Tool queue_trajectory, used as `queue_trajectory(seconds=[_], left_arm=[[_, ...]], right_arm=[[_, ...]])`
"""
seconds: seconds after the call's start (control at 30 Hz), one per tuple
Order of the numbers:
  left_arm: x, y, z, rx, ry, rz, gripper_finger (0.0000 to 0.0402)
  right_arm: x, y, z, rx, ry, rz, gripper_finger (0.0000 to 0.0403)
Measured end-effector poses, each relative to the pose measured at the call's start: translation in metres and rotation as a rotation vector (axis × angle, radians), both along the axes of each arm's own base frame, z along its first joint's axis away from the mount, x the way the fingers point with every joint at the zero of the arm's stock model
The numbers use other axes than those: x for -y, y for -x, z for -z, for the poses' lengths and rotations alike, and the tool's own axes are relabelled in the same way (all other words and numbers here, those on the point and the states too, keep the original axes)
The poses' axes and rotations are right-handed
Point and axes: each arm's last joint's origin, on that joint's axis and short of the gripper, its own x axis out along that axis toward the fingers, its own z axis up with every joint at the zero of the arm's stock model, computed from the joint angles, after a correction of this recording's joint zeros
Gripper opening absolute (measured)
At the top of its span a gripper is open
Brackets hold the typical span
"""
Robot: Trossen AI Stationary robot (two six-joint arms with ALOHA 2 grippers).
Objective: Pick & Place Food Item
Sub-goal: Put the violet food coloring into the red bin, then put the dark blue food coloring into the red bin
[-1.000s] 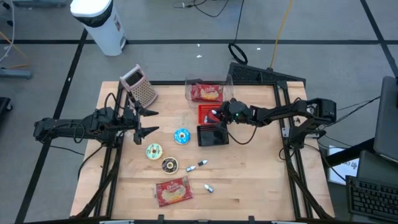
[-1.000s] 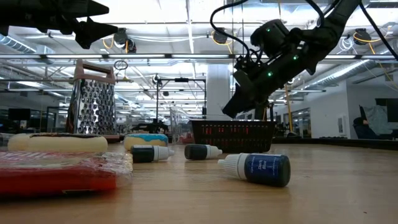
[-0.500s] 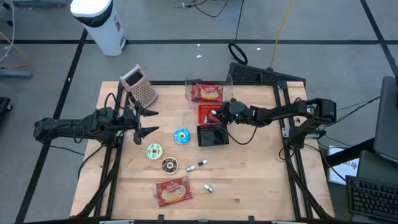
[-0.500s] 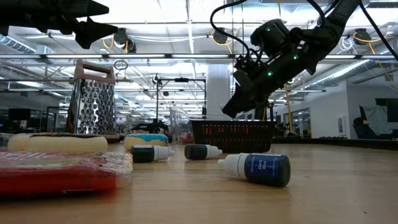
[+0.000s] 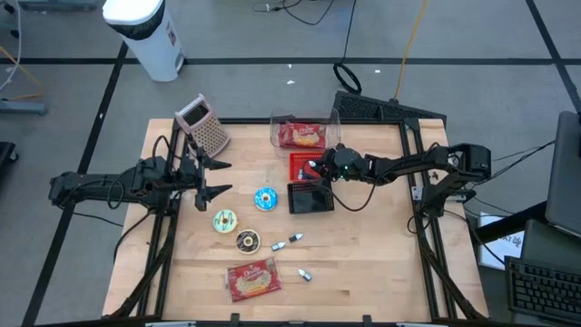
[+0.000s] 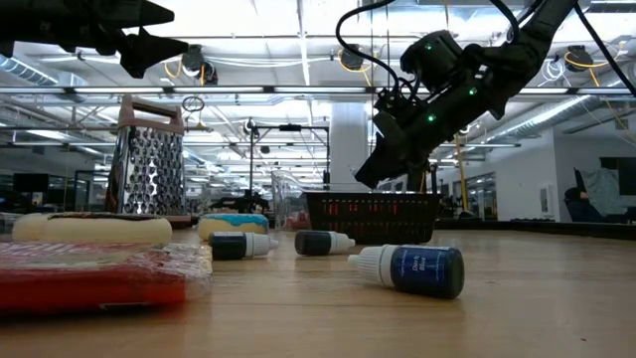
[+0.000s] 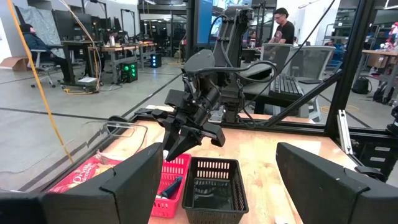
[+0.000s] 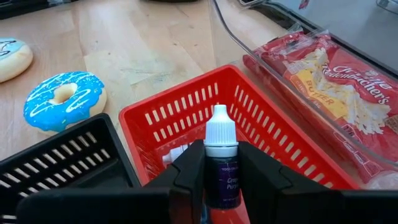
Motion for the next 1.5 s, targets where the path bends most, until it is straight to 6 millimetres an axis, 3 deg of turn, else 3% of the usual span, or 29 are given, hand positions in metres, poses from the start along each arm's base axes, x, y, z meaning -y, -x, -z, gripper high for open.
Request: queue_trajectory(seconds=[0.17, 0.6, 0.73, 0.9, 1.03, 1.23, 1.5], left_arm=[[0.0, 0.0, 0.0, 0.0, 0.0, 0.0, 0.031], [0.0, 0.0, 0.0, 0.0, 0.0, 0.0, 0.031], [0.0, 0.0, 0.0, 0.0, 0.0, 0.0, 0.031], [0.0, 0.0, 0.0, 0.0, 0.0, 0.0, 0.031], [0.0, 0.0, 0.0, 0.0, 0.0, 0.0, 0.031], [0.0, 0.0, 0.0, 0.0, 0.0, 0.0, 0.031], [0.0, 0.0, 0.0, 0.0, 0.0, 0.0, 0.031]], right_arm=[[0.0, 0.0, 0.0, 0.002, -0.005, 0.003, 0.0084], [0.0, -0.002, -0.003, 0.055, -0.031, 0.021, 0.0179], [0.001, -0.005, -0.01, 0.136, -0.019, 0.023, 0.0184], [-0.001, -0.007, -0.015, 0.254, -0.183, 0.058, 0.018], [-0.01, -0.011, -0.018, 0.287, -0.266, -0.12, 0.0176], [-0.058, -0.02, -0.024, 0.323, -0.309, -0.335, 0.0178], [-0.18, -0.017, -0.039, 0.237, -0.295, -0.693, 0.019]])
